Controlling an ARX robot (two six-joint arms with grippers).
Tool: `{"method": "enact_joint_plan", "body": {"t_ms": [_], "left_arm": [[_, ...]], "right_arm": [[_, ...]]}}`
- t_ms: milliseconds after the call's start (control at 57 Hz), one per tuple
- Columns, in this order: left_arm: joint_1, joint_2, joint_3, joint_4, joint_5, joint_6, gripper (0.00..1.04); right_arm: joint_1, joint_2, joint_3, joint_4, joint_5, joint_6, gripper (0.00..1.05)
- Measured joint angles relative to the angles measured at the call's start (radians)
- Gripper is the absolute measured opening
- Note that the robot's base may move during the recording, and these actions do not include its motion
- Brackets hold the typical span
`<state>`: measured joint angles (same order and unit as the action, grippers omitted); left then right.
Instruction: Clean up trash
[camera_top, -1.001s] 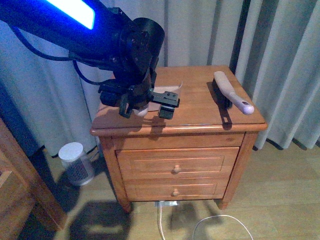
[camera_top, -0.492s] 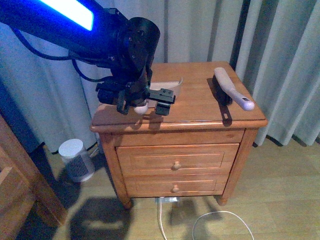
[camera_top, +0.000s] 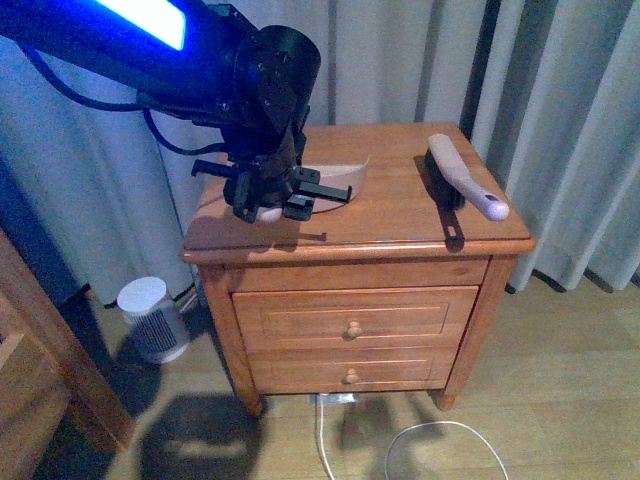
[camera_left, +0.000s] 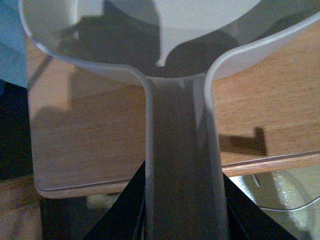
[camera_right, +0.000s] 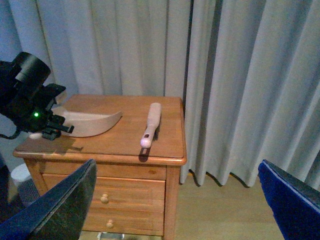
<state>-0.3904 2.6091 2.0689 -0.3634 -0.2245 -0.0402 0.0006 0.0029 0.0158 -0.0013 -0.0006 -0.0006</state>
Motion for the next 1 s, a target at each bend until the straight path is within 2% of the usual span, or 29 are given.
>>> {"method": "enact_joint_plan", "body": {"t_ms": [281, 562, 790, 1001], "left_arm": [[0.014, -0.155, -0.192, 0.131, 0.095, 0.02, 0.28], [0.098, -0.435, -0.447, 0.257, 0.167, 0.047, 0.28], [0.149, -0.769, -0.768, 0.386, 0.302, 0.106, 0.28], [0.192, -1.107, -0.982, 0.393, 0.411, 0.155, 0.28]], "right_arm": [[0.0, 0.0, 0.0, 0.0, 0.0, 0.0, 0.98], [0.0, 0.0, 0.0, 0.0, 0.0, 0.0, 0.98], [0.0, 0.0, 0.0, 0.0, 0.0, 0.0, 0.98], [0.0, 0.0, 0.0, 0.0, 0.0, 0.0, 0.98]]}}
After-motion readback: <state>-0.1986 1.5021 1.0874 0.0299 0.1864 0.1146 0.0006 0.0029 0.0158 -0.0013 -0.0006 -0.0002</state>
